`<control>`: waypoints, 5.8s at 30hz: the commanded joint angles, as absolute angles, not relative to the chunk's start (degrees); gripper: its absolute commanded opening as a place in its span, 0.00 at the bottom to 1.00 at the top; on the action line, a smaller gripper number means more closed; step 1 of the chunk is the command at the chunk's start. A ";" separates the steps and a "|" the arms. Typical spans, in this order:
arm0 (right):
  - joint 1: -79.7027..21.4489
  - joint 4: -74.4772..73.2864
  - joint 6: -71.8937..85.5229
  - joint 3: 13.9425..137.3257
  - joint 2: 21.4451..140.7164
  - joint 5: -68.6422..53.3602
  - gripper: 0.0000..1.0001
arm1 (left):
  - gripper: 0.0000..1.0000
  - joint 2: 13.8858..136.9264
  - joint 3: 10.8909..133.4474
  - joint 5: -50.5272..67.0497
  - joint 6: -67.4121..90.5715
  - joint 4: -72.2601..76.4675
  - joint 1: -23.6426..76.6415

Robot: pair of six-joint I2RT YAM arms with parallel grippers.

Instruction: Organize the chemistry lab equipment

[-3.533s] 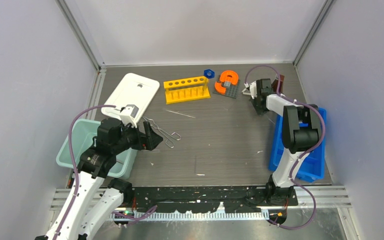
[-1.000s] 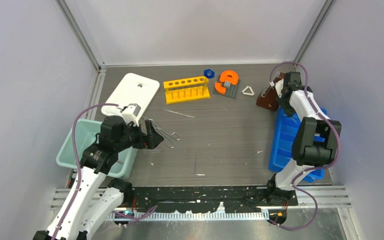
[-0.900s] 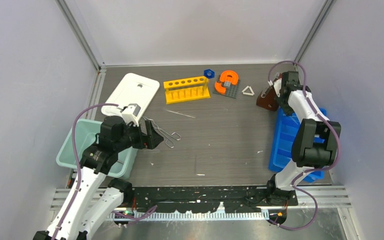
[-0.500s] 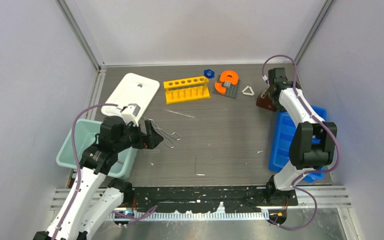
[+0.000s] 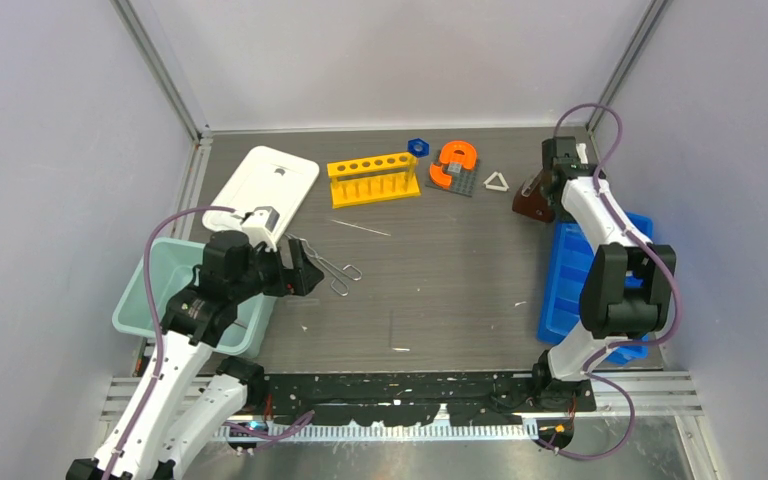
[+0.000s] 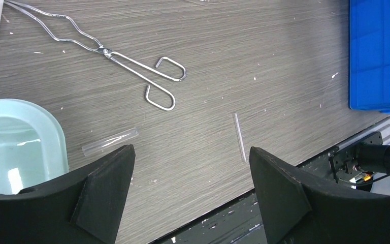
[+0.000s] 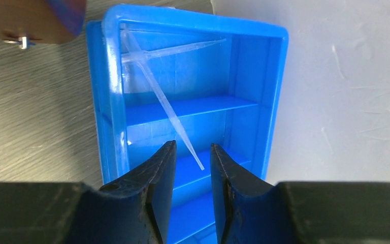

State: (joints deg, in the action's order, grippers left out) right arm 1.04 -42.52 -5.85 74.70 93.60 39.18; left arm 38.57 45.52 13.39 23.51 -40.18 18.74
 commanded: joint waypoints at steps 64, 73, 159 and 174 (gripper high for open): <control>-16.37 -40.81 27.07 64.20 68.59 15.52 0.33 | 0.80 50.24 48.98 4.61 26.99 -40.93 18.90; -24.27 -35.08 29.76 58.26 69.17 13.15 0.33 | 0.70 63.22 56.56 -3.63 36.60 -39.78 18.90; -24.52 -33.91 27.51 51.13 57.58 11.91 0.34 | 0.00 77.98 59.45 -8.09 45.79 -28.35 19.66; -24.52 -34.37 28.12 50.44 56.38 11.54 0.34 | 0.00 67.55 57.77 -7.11 41.04 -31.29 19.69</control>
State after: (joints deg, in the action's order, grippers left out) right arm -24.27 -34.89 27.38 50.65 58.11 11.40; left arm 69.84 58.22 -7.86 42.94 -29.82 19.51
